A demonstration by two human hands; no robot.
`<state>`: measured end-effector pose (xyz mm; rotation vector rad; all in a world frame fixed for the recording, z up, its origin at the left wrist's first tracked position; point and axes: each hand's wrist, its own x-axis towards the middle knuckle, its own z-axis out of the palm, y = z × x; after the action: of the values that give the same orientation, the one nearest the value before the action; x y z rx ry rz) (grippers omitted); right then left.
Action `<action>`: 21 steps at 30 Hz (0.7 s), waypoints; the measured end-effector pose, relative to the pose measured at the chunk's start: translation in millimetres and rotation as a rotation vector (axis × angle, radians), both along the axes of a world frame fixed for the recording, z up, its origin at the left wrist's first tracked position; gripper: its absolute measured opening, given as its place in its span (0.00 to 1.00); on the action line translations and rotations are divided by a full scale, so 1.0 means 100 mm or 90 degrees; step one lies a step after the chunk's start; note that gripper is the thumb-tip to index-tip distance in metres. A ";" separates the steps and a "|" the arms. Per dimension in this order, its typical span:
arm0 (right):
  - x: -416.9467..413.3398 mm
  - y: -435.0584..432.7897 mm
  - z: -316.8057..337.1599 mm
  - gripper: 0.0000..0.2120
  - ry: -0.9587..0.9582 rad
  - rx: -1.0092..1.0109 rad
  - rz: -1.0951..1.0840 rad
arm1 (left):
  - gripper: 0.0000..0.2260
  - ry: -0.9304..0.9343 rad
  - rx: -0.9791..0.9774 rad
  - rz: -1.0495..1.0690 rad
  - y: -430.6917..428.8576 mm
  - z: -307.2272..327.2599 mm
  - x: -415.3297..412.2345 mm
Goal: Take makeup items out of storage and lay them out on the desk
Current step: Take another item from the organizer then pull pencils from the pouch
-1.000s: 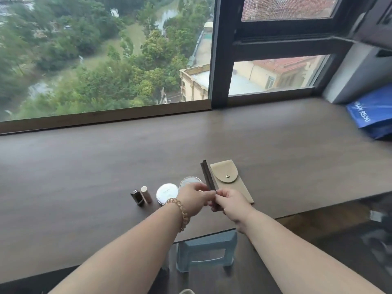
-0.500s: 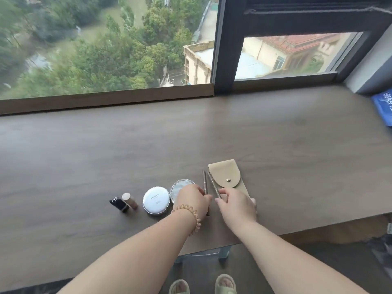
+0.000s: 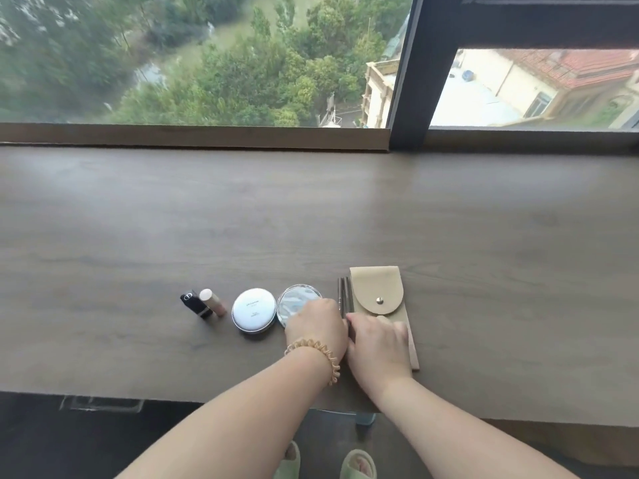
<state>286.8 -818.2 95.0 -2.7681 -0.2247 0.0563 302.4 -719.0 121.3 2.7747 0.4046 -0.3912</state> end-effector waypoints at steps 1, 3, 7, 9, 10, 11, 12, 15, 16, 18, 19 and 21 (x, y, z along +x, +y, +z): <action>0.00 -0.01 0.00 0.11 0.004 -0.001 0.012 | 0.08 -0.002 -0.002 0.006 0.00 -0.01 -0.01; 0.01 -0.02 0.02 0.10 0.000 0.012 0.029 | 0.09 -0.003 -0.019 0.024 0.00 -0.01 -0.04; -0.01 -0.03 0.08 0.08 -0.033 0.028 0.057 | 0.10 -0.031 -0.029 0.026 0.03 0.06 -0.13; -0.01 -0.02 0.12 0.08 -0.057 0.026 0.058 | 0.10 -0.050 -0.030 0.027 0.09 0.12 -0.19; -0.01 -0.02 0.15 0.08 -0.064 0.026 0.057 | 0.11 -0.061 -0.030 0.028 0.13 0.15 -0.21; -0.02 0.00 0.18 0.07 -0.062 0.024 0.064 | 0.11 -0.074 -0.028 0.032 0.18 0.20 -0.25; -0.04 0.04 0.22 0.08 -0.058 0.024 0.078 | 0.11 -0.086 -0.026 0.040 0.25 0.25 -0.30; -0.07 0.20 0.30 0.12 -0.065 0.037 0.108 | 0.11 -0.107 -0.021 0.071 0.46 0.35 -0.42; -0.08 0.27 0.33 0.12 -0.076 0.050 0.120 | 0.11 -0.111 -0.021 0.085 0.55 0.38 -0.47; -0.09 0.43 0.39 0.12 -0.088 0.065 0.141 | 0.11 -0.123 -0.015 0.106 0.72 0.43 -0.56; -0.11 0.52 0.42 0.11 -0.091 0.065 0.153 | 0.10 -0.126 -0.009 0.115 0.81 0.46 -0.60; -0.13 0.70 0.46 0.10 -0.099 0.072 0.168 | 0.10 -0.129 -0.004 0.132 1.00 0.48 -0.69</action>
<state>273.3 -748.3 141.1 -2.6157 -0.6132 -0.1013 233.6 -619.0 169.2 2.6972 0.6301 -0.0612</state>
